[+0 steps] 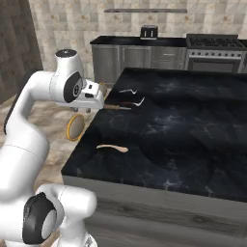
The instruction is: Pick up the metallic utensils from the counter and place them in the open drawer. Make sure not to pick up any wooden utensils.
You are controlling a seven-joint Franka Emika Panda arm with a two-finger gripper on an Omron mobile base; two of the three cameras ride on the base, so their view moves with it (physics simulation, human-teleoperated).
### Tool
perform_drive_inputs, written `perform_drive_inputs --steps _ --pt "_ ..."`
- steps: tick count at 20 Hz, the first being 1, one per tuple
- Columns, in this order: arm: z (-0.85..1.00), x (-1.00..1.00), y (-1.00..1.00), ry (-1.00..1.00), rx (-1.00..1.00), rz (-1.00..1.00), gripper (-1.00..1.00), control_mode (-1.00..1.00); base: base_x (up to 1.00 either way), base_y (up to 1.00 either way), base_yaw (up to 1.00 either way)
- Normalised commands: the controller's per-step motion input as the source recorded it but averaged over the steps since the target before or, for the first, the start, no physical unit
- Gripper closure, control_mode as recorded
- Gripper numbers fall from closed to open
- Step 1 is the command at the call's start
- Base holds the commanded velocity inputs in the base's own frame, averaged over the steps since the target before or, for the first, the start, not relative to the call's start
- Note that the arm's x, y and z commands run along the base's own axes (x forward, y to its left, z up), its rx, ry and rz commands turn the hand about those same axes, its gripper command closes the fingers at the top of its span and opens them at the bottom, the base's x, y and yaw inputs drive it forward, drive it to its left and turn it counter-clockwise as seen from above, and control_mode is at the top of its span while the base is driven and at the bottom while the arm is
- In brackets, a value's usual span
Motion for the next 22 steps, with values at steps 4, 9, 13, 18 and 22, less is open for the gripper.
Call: perform_drive_inputs --steps 4,9,13,18,22 --pt "-0.08 -0.15 -0.17 0.01 0.01 -0.01 -1.00 -1.00 0.00 0.00 0.00" --pt "-0.07 -0.22 -0.12 0.00 0.00 0.00 -1.00 1.00 -0.46 -0.06 0.00" --pt "0.00 0.00 0.00 0.00 0.00 0.00 -1.00 1.00 -0.56 0.55 -0.04" --pt "0.00 0.00 0.00 0.00 0.00 0.00 -1.00 1.00 -0.07 1.00 -0.22" --pt "0.00 0.00 0.00 0.00 0.00 0.00 -1.00 1.00 0.00 1.00 -0.30"
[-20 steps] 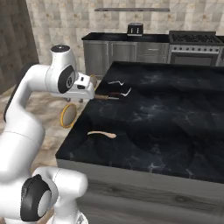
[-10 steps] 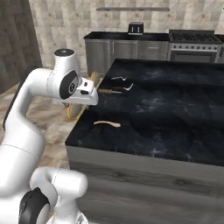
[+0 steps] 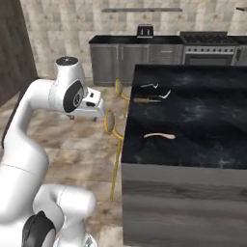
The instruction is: Pick up the metallic utensils from the counter and place them in the open drawer. Make sure not to pick up any wooden utensils.
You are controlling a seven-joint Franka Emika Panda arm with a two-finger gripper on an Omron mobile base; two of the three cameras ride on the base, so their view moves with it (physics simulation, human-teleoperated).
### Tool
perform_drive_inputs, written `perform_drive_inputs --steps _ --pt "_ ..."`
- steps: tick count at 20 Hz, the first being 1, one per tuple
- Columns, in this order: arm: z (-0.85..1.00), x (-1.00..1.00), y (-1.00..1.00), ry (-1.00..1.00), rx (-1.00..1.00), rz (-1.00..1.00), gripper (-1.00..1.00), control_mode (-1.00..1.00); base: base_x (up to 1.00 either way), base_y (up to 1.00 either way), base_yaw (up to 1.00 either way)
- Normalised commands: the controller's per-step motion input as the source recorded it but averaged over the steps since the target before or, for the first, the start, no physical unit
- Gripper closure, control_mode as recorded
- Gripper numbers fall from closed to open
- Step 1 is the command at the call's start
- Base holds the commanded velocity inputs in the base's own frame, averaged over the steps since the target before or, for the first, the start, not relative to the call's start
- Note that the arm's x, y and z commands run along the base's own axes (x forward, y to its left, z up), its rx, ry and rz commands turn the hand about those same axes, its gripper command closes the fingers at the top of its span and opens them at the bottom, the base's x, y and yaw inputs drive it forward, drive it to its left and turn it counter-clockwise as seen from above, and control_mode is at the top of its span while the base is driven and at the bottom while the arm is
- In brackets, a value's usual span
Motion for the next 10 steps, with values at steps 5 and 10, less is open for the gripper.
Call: perform_drive_inputs --steps 5,10 --pt "0.00 0.00 0.00 0.00 0.00 0.00 -1.00 1.00 0.03 1.00 -0.31" --pt "0.00 0.00 0.00 0.00 0.00 0.00 -1.00 1.00 0.35 1.00 -0.36"
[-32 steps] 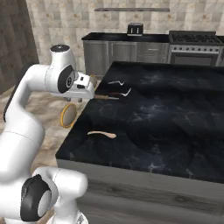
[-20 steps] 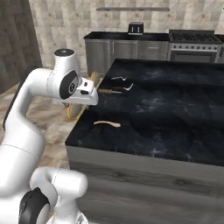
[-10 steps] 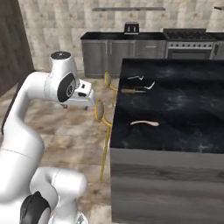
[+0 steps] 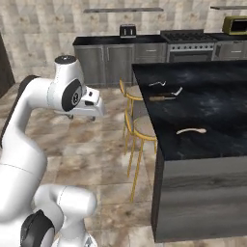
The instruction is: Pick up the metallic utensils from the counter and place them in the open drawer. Make sure not to pick up any wooden utensils.
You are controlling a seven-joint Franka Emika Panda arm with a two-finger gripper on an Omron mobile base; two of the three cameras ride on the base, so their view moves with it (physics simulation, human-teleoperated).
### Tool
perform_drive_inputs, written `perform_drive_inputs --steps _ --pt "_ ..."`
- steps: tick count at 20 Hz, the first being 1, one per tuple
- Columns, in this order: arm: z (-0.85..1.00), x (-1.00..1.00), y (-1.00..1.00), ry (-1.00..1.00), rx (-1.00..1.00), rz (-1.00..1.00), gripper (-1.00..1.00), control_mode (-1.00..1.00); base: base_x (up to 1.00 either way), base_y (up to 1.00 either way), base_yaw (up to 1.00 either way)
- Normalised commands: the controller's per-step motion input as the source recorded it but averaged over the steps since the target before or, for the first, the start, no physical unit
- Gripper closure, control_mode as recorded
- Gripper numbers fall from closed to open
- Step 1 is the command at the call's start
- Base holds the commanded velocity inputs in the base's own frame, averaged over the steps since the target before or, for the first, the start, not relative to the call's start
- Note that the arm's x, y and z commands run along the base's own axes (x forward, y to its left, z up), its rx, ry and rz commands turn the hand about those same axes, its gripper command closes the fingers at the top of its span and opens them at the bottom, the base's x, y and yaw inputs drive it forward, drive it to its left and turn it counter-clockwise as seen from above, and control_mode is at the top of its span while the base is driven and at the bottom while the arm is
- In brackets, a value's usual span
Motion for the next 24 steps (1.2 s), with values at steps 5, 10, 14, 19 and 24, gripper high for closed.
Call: perform_drive_inputs --steps 5,10,14,19,24 --pt "0.00 0.00 0.00 0.00 0.00 0.00 -1.00 1.00 0.86 1.00 -0.44" --pt "0.00 0.00 0.00 0.00 0.00 0.00 -1.00 1.00 1.00 1.00 -0.48" --pt "0.00 0.00 0.00 0.00 0.00 0.00 -1.00 1.00 0.98 1.00 -0.55" --pt "0.00 0.00 0.00 0.00 0.00 0.00 -1.00 1.00 0.79 1.00 -0.56" --pt "0.00 0.00 0.00 0.00 0.00 0.00 -1.00 1.00 0.54 1.00 -0.55"
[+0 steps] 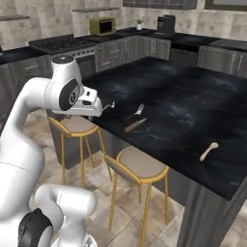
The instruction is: Pick up the metallic utensils from the counter and place them in the open drawer. Make sure not to pick up any wooden utensils.
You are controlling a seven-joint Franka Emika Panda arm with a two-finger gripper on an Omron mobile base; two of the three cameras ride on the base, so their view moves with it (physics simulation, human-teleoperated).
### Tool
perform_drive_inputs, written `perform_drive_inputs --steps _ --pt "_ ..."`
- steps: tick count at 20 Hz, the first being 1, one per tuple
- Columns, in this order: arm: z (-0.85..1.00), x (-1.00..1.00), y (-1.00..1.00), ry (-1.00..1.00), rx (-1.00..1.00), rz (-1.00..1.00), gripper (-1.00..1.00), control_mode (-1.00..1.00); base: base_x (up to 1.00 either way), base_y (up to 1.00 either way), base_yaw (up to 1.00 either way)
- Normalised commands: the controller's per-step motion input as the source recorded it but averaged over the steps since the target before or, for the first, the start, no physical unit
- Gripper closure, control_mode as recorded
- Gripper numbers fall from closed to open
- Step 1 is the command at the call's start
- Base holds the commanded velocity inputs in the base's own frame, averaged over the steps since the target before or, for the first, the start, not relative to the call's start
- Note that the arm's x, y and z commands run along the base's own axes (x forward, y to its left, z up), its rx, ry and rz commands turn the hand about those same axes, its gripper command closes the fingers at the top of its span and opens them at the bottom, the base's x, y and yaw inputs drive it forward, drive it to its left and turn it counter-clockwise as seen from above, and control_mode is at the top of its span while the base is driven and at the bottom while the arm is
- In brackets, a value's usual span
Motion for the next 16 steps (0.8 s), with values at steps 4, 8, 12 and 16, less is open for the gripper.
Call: perform_drive_inputs --steps 4,8,12,16 --pt "0.00 0.00 0.00 0.00 0.00 0.00 -1.00 1.00 0.37 0.79 -0.42" --pt "0.00 0.00 0.00 0.00 0.00 0.00 -1.00 1.00 0.37 0.69 -0.35" --pt "0.00 0.00 0.00 0.00 0.00 0.00 -1.00 1.00 0.37 0.10 -0.08" --pt "0.00 0.00 0.00 0.00 0.00 0.00 -1.00 1.00 0.49 0.00 -0.17"
